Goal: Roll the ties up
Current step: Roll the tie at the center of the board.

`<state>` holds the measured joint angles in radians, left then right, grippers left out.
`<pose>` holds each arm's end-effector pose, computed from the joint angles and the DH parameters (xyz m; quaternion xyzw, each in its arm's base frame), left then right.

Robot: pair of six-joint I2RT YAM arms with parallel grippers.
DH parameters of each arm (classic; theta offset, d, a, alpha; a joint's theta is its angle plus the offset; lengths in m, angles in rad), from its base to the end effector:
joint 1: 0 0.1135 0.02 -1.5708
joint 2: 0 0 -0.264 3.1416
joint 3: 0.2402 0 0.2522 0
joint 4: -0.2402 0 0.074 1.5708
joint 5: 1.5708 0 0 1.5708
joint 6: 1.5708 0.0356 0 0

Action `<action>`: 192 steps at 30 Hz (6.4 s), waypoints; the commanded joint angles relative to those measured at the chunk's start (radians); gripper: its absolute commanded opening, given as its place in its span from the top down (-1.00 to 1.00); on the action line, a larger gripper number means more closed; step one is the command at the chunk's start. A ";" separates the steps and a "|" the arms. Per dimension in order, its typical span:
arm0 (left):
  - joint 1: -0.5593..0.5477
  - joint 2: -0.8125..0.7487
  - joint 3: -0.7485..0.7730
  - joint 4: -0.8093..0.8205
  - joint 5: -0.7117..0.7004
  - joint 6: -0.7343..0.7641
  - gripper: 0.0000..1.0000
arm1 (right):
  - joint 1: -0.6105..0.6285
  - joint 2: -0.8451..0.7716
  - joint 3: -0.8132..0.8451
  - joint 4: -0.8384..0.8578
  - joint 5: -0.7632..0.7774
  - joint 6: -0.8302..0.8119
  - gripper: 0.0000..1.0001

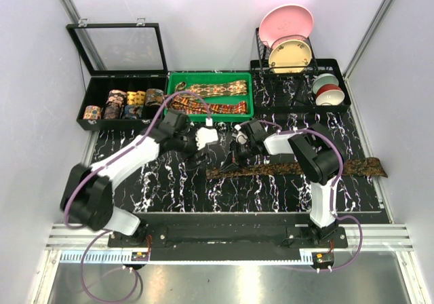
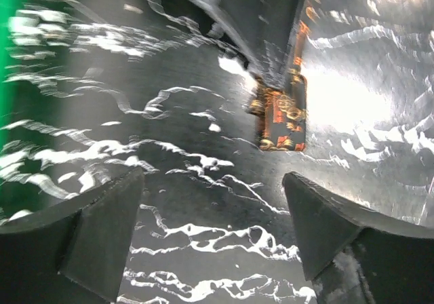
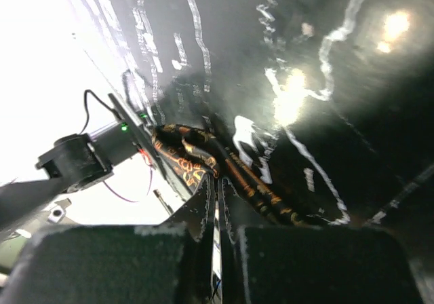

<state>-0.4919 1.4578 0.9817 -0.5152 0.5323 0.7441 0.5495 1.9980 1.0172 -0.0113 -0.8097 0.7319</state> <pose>0.2495 -0.1542 0.2293 0.5970 0.7100 -0.2154 0.3052 0.3016 0.2149 0.1011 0.0317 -0.8875 -0.4594 0.0154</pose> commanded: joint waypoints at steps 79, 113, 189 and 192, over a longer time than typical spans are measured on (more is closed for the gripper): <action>-0.188 0.096 -0.393 0.835 -0.034 -0.203 -0.97 | -0.076 0.027 0.090 -0.174 -0.157 -0.158 1.00; -0.201 0.220 -0.124 0.423 0.067 -0.160 0.24 | -0.126 0.018 0.124 -0.274 -0.026 -0.236 1.00; -0.274 0.248 0.105 0.024 -0.161 -0.209 -0.22 | -0.135 0.025 0.106 -0.308 -0.006 -0.255 1.00; -0.246 0.214 0.066 0.087 -0.127 -0.215 -0.19 | -0.134 0.025 0.106 -0.308 -0.002 -0.261 1.00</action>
<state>-0.7677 1.7473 1.0885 -0.5156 0.3241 0.5220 0.4168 2.0193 1.0939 -0.2928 -0.8543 0.5110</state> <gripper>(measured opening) 0.603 0.014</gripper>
